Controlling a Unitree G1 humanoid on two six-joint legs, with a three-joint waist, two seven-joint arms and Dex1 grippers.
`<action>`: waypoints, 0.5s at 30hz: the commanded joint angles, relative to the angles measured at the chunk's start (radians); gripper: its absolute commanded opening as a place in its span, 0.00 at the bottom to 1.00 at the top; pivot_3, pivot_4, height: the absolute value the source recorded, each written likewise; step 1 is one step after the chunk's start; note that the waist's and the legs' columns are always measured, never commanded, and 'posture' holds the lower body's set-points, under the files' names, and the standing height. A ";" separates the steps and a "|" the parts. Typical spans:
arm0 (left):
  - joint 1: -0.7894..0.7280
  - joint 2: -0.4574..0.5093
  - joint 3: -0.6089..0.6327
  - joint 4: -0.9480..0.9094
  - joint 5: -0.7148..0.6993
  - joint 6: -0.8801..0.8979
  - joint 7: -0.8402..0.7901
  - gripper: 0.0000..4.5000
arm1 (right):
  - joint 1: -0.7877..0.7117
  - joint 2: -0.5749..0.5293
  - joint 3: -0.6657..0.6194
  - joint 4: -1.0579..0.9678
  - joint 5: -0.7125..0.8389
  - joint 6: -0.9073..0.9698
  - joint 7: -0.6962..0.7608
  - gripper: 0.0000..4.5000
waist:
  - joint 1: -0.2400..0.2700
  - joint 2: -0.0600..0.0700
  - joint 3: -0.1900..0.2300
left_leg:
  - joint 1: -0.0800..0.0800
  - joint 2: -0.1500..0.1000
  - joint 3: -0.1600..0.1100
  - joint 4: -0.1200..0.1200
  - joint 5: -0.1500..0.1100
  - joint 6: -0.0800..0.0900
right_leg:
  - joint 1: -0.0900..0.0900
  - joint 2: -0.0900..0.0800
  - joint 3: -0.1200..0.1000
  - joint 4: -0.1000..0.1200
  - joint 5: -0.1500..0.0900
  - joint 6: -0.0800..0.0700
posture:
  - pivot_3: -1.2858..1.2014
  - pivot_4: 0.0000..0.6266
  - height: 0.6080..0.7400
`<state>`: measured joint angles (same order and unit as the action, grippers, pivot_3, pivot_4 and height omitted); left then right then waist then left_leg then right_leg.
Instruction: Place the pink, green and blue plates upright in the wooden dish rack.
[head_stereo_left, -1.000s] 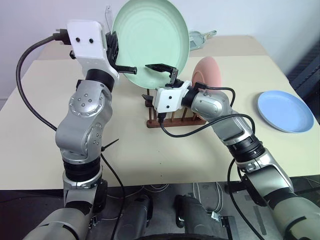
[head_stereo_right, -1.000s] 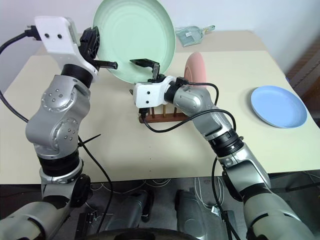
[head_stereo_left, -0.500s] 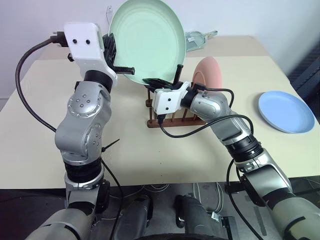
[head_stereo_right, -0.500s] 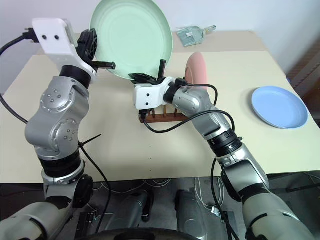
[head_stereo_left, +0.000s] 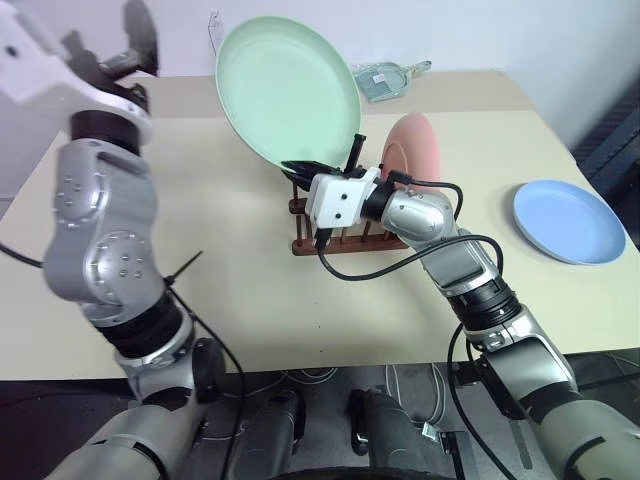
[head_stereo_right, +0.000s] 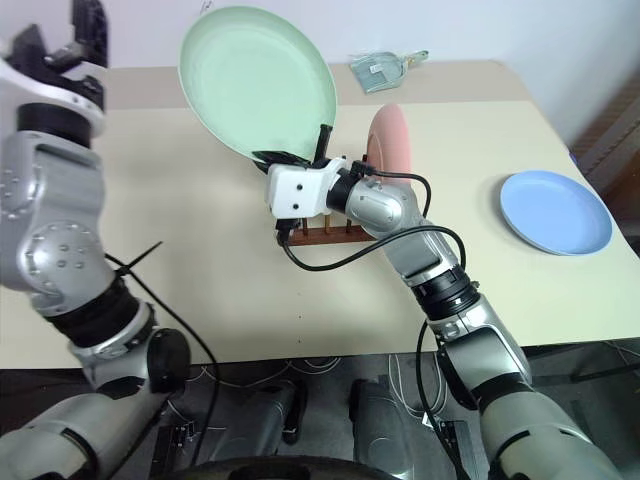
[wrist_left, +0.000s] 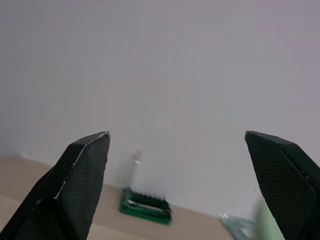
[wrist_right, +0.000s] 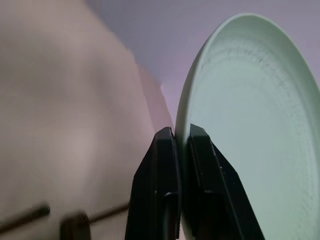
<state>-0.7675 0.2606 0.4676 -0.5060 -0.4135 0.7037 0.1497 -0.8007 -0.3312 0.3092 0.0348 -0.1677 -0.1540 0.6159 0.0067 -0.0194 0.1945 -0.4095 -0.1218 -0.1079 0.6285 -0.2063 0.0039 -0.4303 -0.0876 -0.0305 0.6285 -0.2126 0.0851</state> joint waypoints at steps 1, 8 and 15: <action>0.043 0.074 0.031 0.019 0.002 -0.036 -0.053 1.00 | -0.023 0.027 -0.084 -0.118 0.170 0.094 0.050 0.00 | 0.000 0.000 0.000 | 0.000 0.000 0.000 0.000 0.000 0.000 | 0.000 0.000 0.000 0.000 0.000 0.000 | 0.52 0.24 1.00; 0.352 0.229 -0.022 -0.010 -0.083 -0.063 -0.386 1.00 | 0.012 0.071 -0.263 -0.359 0.670 0.536 0.059 0.00 | -0.001 0.002 0.000 | 0.000 0.000 0.000 -0.001 -0.003 0.005 | 0.000 0.000 0.001 0.000 0.000 -0.001 | 0.52 0.24 1.00; 0.652 0.308 -0.124 -0.128 -0.209 -0.076 -0.667 1.00 | 0.111 0.064 -0.431 -0.488 1.038 0.864 -0.119 0.00 | 0.003 0.003 0.000 | 0.000 0.003 0.000 -0.003 -0.006 0.004 | -0.001 -0.001 0.002 -0.001 -0.002 -0.007 | 0.52 0.24 1.00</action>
<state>-0.1365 0.5524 0.3626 -0.5851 -0.5944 0.6465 -0.4594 -0.6847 -0.2719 -0.0716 -0.4014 0.7816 0.6670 0.5457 0.0101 -0.0162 0.1943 -0.4095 -0.1187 -0.1079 0.6258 -0.2121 0.0079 -0.4314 -0.0883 -0.0279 0.6269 -0.2148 0.0772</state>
